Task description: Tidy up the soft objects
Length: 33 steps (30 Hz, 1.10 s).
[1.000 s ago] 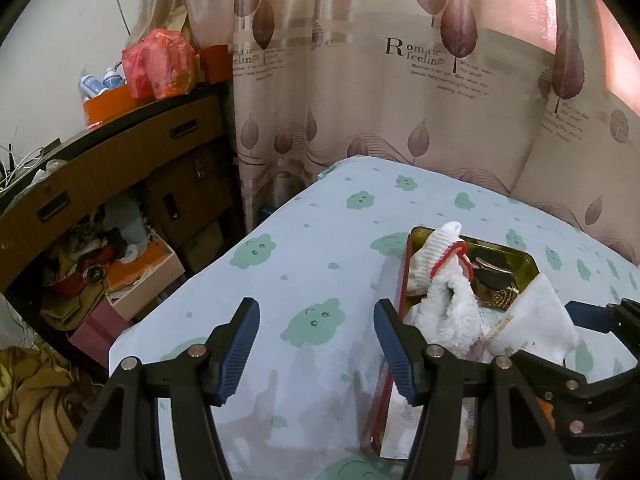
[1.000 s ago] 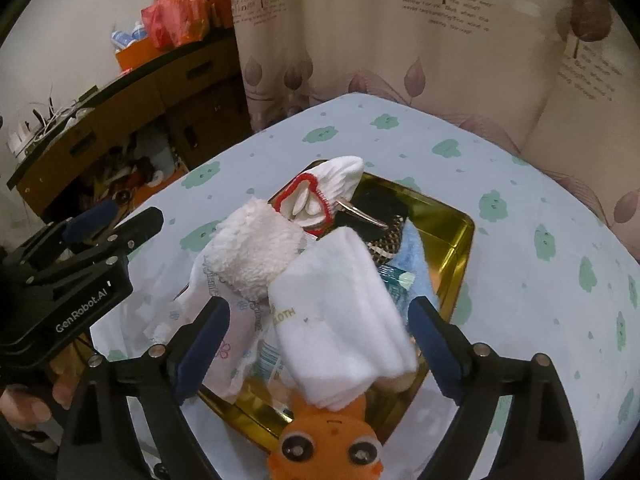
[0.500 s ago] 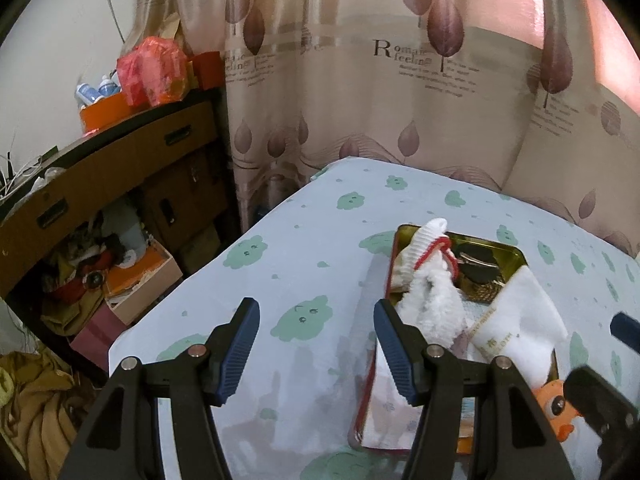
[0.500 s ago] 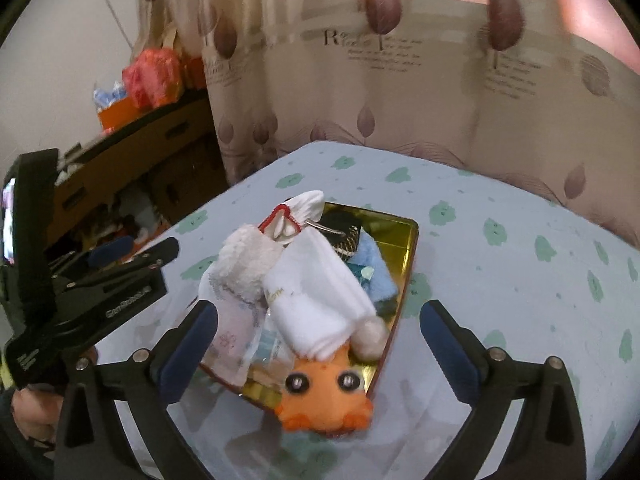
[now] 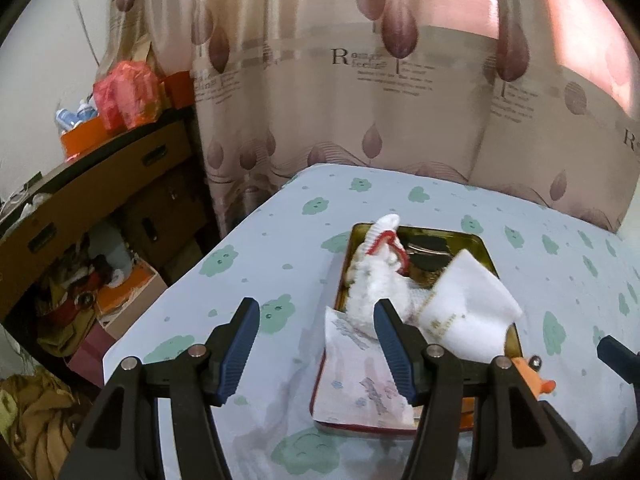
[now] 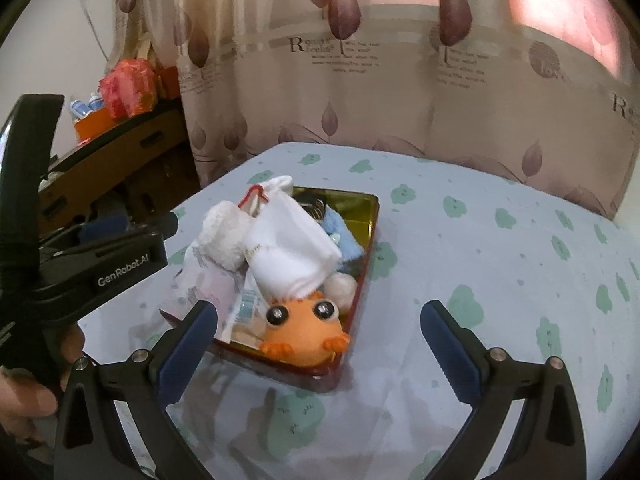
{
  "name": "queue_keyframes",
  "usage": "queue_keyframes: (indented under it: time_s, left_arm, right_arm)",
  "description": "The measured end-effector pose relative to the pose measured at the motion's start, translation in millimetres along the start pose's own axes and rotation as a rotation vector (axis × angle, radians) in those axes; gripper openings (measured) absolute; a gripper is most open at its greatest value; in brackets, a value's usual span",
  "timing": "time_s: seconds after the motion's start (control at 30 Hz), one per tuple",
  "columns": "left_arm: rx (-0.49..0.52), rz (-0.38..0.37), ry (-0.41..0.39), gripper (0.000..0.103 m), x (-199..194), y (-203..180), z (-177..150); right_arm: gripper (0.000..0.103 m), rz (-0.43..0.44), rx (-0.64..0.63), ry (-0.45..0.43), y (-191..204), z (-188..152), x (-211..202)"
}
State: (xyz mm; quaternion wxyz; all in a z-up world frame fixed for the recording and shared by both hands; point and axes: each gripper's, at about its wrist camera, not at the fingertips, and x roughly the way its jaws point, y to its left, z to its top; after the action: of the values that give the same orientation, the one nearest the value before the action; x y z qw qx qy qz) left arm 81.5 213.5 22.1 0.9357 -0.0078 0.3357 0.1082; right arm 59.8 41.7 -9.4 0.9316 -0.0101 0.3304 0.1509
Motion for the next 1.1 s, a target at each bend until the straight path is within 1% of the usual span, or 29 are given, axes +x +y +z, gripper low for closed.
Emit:
queue_keyframes:
  time_s: [0.27,0.73,1.1]
  left_arm:
    - [0.006,-0.012,-0.01,0.061,-7.9,-5.9,-0.3]
    - [0.012,-0.007,-0.003,0.061,-8.3,-7.7,-1.1]
    - [0.018,-0.012,-0.005,0.061,-8.6,-8.9,-1.1]
  right_arm:
    - [0.101,0.001,0.008,0.011,-2.8,-4.4,-3.3]
    - [0.101,0.025,-0.001,0.051,1.6,-10.0,3.8]
    - [0.101,0.028,0.0,0.06,1.8,-10.3,6.0]
